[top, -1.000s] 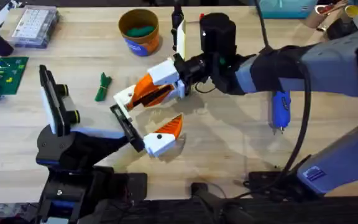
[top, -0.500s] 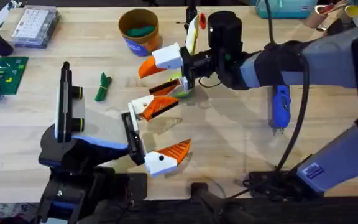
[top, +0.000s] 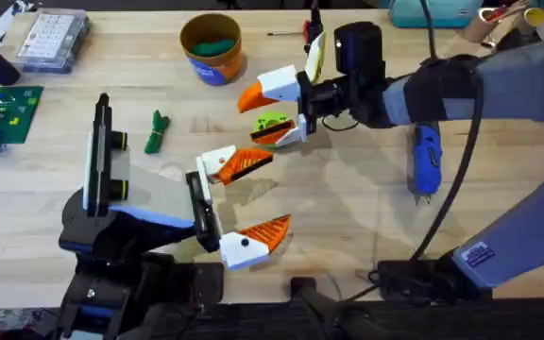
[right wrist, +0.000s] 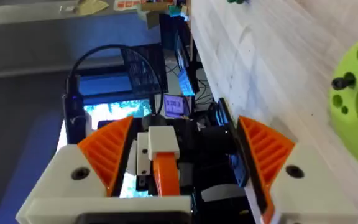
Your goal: Pick up the gripper from the table and insert it into the empty holder that is missing its gripper. Then pick up a screw, insert it into the mounting hole, and use the screwdriver to tighten it. Finally, clean up the table by picking up the vegetable and placing it into the bucket.
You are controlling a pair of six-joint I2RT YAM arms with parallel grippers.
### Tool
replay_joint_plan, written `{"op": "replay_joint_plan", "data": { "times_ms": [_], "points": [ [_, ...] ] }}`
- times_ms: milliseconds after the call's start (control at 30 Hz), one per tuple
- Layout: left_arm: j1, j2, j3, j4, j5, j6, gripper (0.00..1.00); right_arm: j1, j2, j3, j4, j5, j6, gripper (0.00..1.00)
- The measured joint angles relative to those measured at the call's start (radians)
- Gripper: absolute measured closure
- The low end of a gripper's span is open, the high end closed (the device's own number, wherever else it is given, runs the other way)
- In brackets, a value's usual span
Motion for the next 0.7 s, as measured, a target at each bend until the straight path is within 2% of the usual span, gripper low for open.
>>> {"op": "replay_joint_plan", "data": {
  "times_ms": [167,400,700],
  "points": [
    [0.000,0.000,0.000,0.000,0.000,0.000,0.010,-0.010,-0.019,-0.024,-0.003,-0.040,-0.038,0.004],
    [0.000,0.000,0.000,0.000,0.000,0.000,0.010,-0.026,-0.146,-0.104,0.000,-0.097,-0.089,0.004],
    [0.000,0.000,0.000,0.000,0.000,0.000,0.010,0.006,-0.155,-0.123,-0.001,-0.170,-0.193,0.004]
  ]
}}
